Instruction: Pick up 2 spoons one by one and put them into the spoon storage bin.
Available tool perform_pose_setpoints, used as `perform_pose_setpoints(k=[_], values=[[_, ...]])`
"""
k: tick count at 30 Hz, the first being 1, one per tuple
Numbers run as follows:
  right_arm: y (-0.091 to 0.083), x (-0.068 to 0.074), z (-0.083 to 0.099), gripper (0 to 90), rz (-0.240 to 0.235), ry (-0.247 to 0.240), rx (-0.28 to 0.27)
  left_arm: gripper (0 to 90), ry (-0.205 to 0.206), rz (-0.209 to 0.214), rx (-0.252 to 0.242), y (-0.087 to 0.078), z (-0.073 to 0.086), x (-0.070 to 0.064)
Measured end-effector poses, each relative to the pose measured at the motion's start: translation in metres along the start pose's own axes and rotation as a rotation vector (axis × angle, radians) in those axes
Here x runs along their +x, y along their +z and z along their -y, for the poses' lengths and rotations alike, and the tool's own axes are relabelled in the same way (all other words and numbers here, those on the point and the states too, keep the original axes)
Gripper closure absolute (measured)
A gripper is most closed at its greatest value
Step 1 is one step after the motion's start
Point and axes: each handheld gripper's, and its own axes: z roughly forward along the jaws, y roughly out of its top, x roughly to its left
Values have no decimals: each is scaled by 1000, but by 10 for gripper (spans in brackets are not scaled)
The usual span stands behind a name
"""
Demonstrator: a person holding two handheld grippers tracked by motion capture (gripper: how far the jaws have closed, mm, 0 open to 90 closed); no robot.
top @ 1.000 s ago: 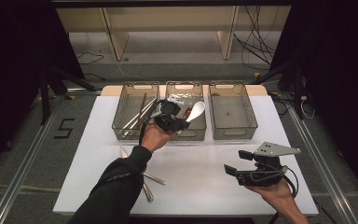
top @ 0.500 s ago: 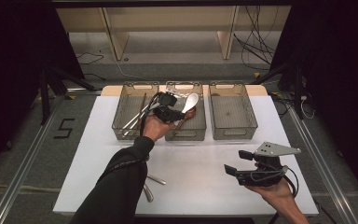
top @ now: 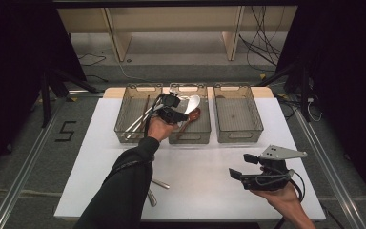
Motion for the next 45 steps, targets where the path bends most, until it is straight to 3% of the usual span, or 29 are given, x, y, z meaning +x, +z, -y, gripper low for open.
perform_pose_setpoints(k=[12,16,24,26,31,33,45], values=[[0,-1,0,236,1,2,1,730,-33,-21,41,10,6,4],[0,-1,0,236,4,5,0,636,-52,44,6,-1,4,3],[-1,-1,1,236,4,5,-2,432,56,114,-21,-45,14,-13],[-1,0,0,236,3,3,-2,402,85,135,-31,-58,22,-15],[0,0,1,236,5,3,-3,351,113,154,-17,-83,47,-14],[0,1,0,236,6,6,0,327,123,144,23,-88,54,-10],[0,1,0,236,6,1,-1,287,175,98,101,-114,99,-6]])
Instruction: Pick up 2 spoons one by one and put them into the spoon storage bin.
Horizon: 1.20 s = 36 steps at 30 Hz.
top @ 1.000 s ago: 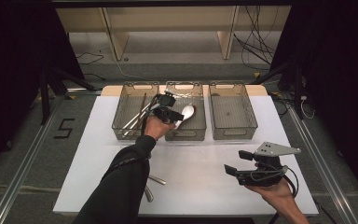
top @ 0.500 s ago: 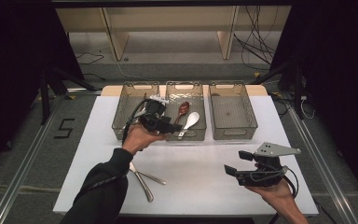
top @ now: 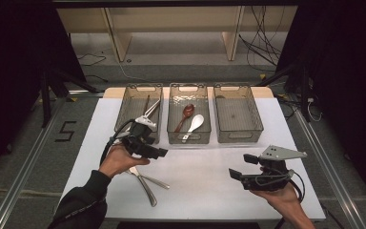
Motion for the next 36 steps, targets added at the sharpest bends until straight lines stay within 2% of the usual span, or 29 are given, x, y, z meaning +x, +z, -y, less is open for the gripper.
perform_pose_setpoints(k=[2,6,8,14,17,19,22,27,32,36], values=[[0,1,0,236,-3,-5,2,281,-6,-11,12,-2,10,-1],[1,2,0,236,-3,-7,4,266,7,-27,34,-4,28,-3],[2,2,0,236,-2,-9,6,262,14,-21,38,-6,33,-4],[2,2,0,236,-3,-7,11,255,85,-30,73,-9,39,-8],[2,2,0,236,-3,-8,7,255,106,-24,89,-9,43,-8],[2,1,1,236,-4,-9,10,255,113,-34,106,-7,48,-7],[2,2,0,236,-6,-7,10,247,127,-26,123,-6,54,-4],[3,1,0,236,-5,-4,12,234,130,-39,138,-7,61,-2],[3,1,1,236,-6,-3,13,226,155,-40,163,-5,63,-3],[3,0,2,236,-7,-4,11,211,194,-39,192,-3,63,-3]])
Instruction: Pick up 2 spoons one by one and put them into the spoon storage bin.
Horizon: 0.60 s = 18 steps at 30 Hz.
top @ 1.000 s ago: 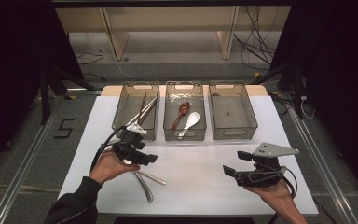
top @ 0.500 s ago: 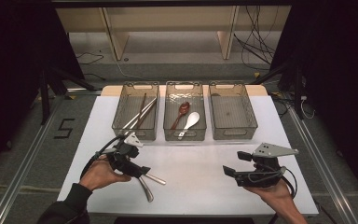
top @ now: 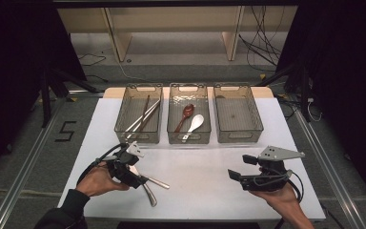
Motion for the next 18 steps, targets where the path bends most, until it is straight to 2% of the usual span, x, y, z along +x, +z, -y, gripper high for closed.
perform_pose_setpoints(k=[9,18], values=[[0,-3,1,236,2,10,-1,193,53,21,18,4,-1,-1],[2,-2,0,236,-2,6,2,187,61,18,27,6,5,-1]])
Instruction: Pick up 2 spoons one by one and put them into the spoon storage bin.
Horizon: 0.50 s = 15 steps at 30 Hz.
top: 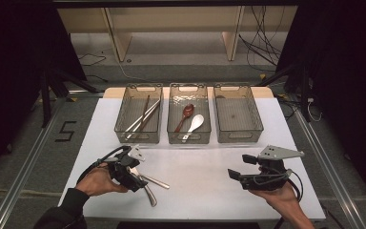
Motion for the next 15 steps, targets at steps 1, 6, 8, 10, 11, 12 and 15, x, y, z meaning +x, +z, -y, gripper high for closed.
perform_pose_setpoints(k=[1,6,8,10,11,12,15], values=[[0,0,0,236,0,-1,-1,186,7,0,6,0,0,0],[0,2,-1,236,-6,-8,-1,178,13,-4,1,-1,3,-1],[0,2,-1,236,-7,-8,-2,178,15,-6,0,-2,3,-1],[1,2,-1,236,-7,-8,-1,177,24,-9,8,-2,3,0],[1,2,-1,236,-6,-7,-3,177,30,-6,12,-2,4,0],[1,2,-1,236,-6,-7,-3,176,32,-3,11,-2,4,0],[1,2,-1,236,-7,-9,2,175,38,-2,15,0,4,0]])
